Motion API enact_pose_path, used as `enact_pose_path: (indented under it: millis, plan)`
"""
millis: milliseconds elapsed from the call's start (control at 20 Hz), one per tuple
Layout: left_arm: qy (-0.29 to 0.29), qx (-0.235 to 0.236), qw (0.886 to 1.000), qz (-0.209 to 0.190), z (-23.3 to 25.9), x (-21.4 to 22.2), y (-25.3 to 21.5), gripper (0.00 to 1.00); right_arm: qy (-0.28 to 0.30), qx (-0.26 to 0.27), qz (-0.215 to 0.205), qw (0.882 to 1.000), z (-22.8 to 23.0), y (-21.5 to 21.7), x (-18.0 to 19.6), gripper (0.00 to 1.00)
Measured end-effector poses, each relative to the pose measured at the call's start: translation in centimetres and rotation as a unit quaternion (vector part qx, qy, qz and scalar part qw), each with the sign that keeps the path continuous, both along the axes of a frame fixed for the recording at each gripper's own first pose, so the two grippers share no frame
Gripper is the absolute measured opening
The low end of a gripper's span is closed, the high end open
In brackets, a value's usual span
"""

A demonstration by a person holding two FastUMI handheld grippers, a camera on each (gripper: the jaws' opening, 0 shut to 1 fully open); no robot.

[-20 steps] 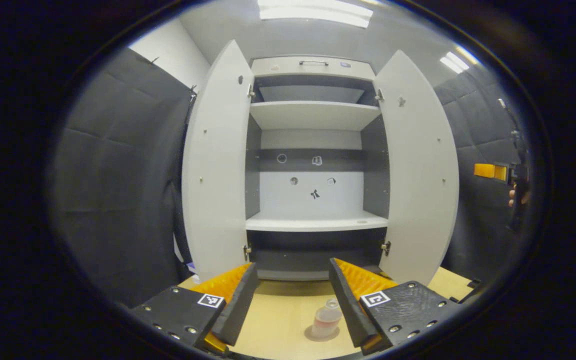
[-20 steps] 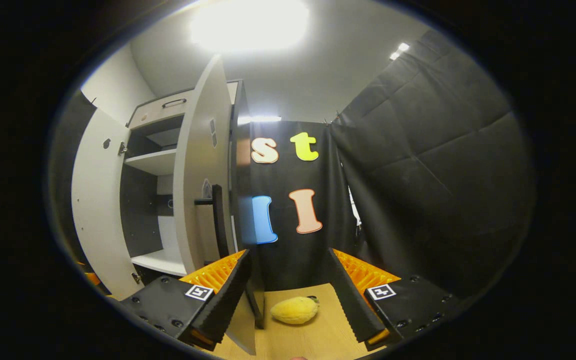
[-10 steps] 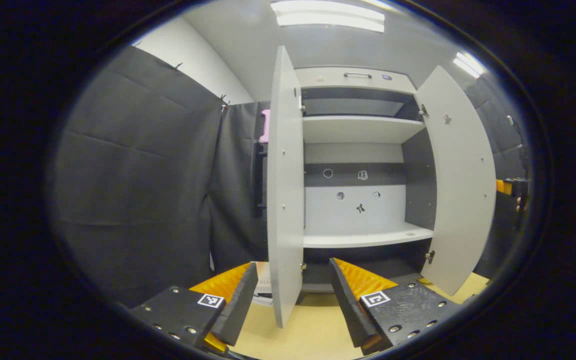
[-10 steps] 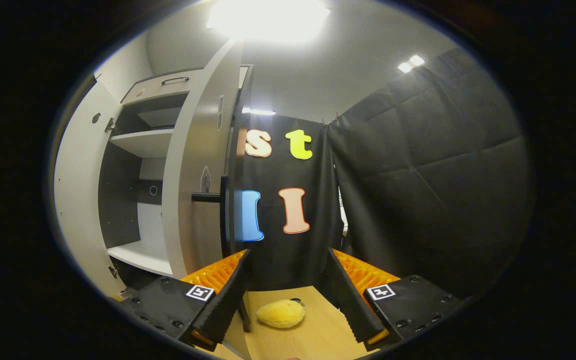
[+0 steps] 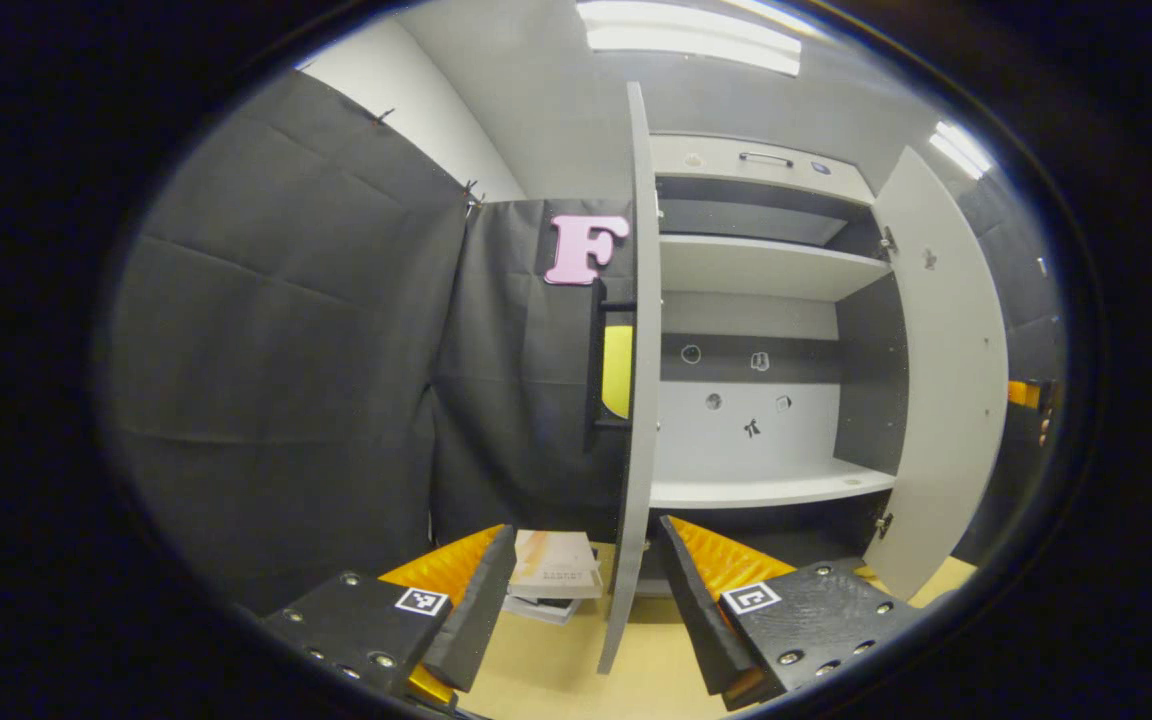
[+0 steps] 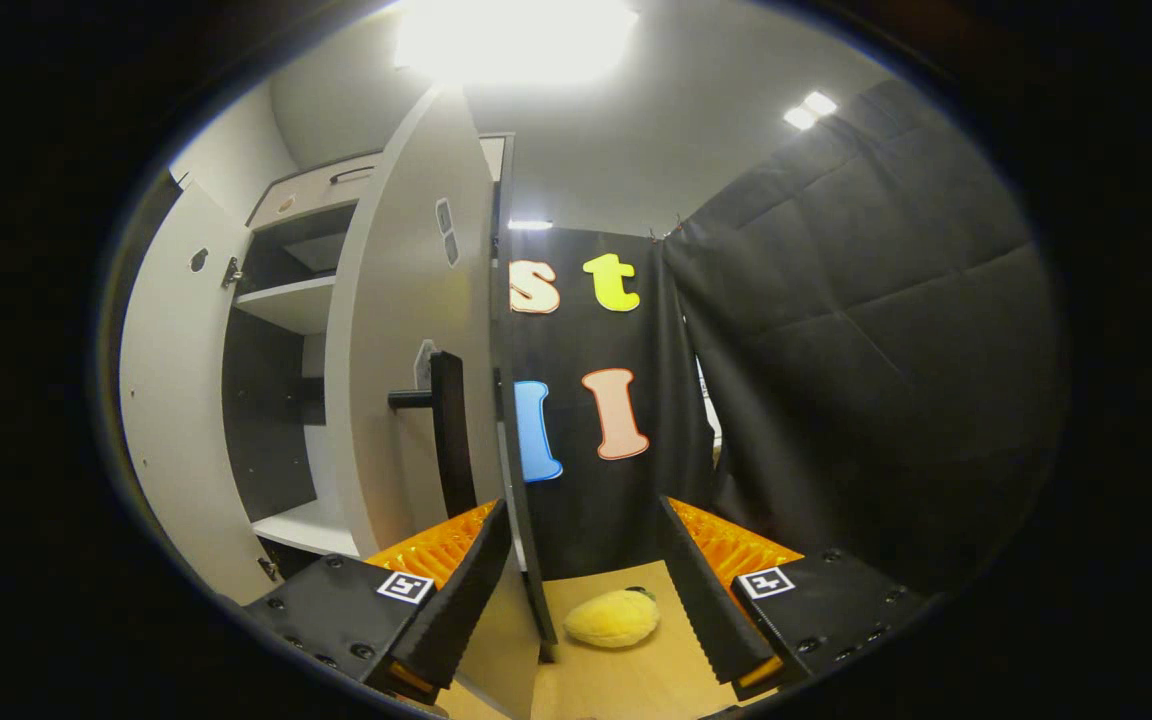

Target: Grasp the bottle in the cabinet with the left hand and place it on the coaster, then close the right door with the right hand and the left door with the left hand.

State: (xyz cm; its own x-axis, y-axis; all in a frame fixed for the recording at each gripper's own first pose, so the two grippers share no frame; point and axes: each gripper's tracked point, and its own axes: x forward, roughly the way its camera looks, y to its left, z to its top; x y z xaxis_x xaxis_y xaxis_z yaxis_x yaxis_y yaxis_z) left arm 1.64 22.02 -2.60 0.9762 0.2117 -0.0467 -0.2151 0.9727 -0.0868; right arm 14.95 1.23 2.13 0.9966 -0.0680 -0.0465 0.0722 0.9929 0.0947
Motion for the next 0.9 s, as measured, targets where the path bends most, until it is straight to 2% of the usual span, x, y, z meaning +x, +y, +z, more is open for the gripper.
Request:
enact_pose_path:
  millis: [450,900]
  plan:
    - [0.002,0.003,1.0,-0.007,-0.5,0.8,2.9,0.84,-0.008,0.029,0.033,0.999,-0.1,7.4,1.0,0.95]
    - [0.005,0.01,1.0,0.015,-0.9,-0.5,6.7,0.84,-0.005,0.037,0.052,0.998,-0.6,12.6,3.6,0.95]
